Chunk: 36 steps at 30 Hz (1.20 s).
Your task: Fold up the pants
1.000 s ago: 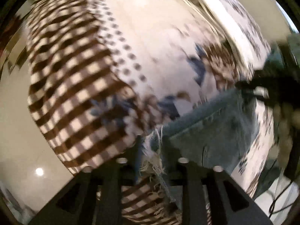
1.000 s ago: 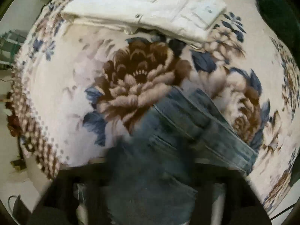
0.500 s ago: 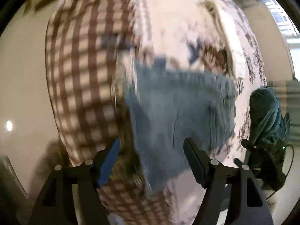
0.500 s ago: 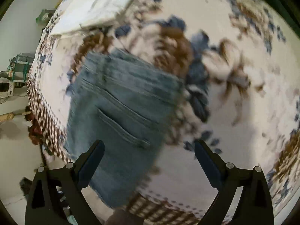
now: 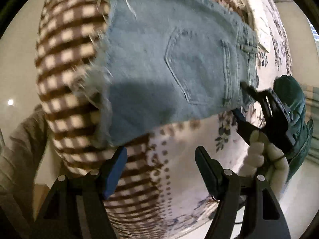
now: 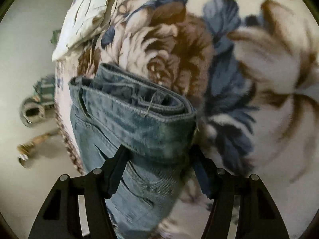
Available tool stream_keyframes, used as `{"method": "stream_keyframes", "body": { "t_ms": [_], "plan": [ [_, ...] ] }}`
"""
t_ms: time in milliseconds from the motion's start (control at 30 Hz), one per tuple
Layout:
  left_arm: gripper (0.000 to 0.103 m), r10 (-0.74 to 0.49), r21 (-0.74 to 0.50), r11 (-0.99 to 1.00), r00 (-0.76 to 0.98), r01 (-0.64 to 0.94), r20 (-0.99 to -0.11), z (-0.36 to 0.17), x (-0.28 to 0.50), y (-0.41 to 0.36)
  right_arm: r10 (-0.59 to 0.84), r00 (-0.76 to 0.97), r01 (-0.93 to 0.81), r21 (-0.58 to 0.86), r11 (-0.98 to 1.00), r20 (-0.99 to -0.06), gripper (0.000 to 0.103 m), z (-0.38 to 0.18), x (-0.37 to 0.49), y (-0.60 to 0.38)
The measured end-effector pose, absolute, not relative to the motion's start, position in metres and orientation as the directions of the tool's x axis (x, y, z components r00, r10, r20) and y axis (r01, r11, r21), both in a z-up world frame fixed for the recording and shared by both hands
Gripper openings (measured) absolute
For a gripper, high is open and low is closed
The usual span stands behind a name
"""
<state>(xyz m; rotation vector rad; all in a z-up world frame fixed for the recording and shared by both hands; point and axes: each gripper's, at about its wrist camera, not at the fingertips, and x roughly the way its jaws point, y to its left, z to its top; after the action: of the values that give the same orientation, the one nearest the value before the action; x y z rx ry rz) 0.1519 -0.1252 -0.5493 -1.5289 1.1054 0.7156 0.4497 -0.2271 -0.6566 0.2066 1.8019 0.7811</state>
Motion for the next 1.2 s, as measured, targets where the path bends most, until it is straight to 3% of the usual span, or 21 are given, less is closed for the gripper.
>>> {"method": "stream_keyframes", "body": {
  "t_ms": [33, 67, 100, 167, 333, 567, 633, 700, 733, 800, 900, 1200],
  "plan": [
    [0.068, -0.282, -0.407, -0.023, 0.396, -0.913, -0.874, -0.553, 0.153, -0.128, 0.508, -0.372, -0.237, 0.609, 0.757, -0.777, 0.063, -0.656, 0.449, -0.228],
    [0.068, -0.291, -0.412, -0.045, 0.406, -0.910, -0.866, -0.556, 0.152, -0.132, 0.511, -0.367, -0.251, 0.612, 0.750, -0.777, 0.049, -0.655, 0.448, -0.229],
    [0.068, -0.296, -0.419, -0.082, 0.424, -0.904, -0.856, -0.560, 0.152, -0.137, 0.508, -0.367, -0.266, 0.611, 0.745, -0.779, 0.044, -0.654, 0.446, -0.230],
    [0.068, -0.292, -0.431, -0.139, 0.453, -0.892, -0.842, -0.566, 0.148, -0.143, 0.513, -0.365, -0.272, 0.616, 0.740, -0.777, 0.040, -0.650, 0.444, -0.232],
    [0.068, -0.194, -0.463, -0.406, 0.569, -0.788, -0.799, -0.600, 0.120, -0.127, 0.482, -0.399, -0.300, 0.608, 0.735, -0.780, 0.041, -0.646, 0.447, -0.226],
    [0.068, -0.132, -0.427, -0.618, 0.623, -0.660, -0.771, -0.625, 0.101, -0.120, 0.464, -0.422, -0.284, 0.599, 0.749, -0.779, 0.054, -0.656, 0.452, -0.209],
    [0.065, -0.108, -0.408, -0.673, 0.627, -0.618, -0.771, -0.629, 0.094, -0.121, 0.472, -0.418, -0.268, 0.602, 0.753, -0.776, 0.055, -0.657, 0.451, -0.208],
    [0.052, -0.085, -0.395, -0.707, 0.624, -0.587, -0.776, -0.629, 0.088, -0.121, 0.481, -0.403, -0.272, 0.603, 0.750, -0.779, 0.055, -0.656, 0.447, -0.205],
    [0.047, -0.074, -0.401, -0.699, 0.618, -0.592, -0.783, -0.625, 0.087, -0.119, 0.481, -0.390, -0.280, 0.599, 0.750, -0.785, 0.054, -0.655, 0.444, -0.203],
    [0.034, -0.064, -0.427, -0.649, 0.605, -0.630, -0.794, -0.617, 0.087, -0.113, 0.499, -0.361, -0.285, 0.602, 0.746, -0.788, 0.037, -0.650, 0.439, -0.204],
    [0.029, -0.040, -0.490, -0.563, 0.614, -0.665, -0.788, -0.602, 0.088, -0.104, 0.527, -0.312, -0.251, 0.604, 0.756, -0.790, 0.023, -0.643, 0.432, -0.212],
    [0.028, -0.034, -0.595, -0.242, 0.620, -0.766, -0.784, -0.543, 0.053, -0.074, 0.589, -0.214, -0.138, 0.621, 0.771, -0.779, 0.018, -0.601, 0.366, -0.261]
  ]
}}
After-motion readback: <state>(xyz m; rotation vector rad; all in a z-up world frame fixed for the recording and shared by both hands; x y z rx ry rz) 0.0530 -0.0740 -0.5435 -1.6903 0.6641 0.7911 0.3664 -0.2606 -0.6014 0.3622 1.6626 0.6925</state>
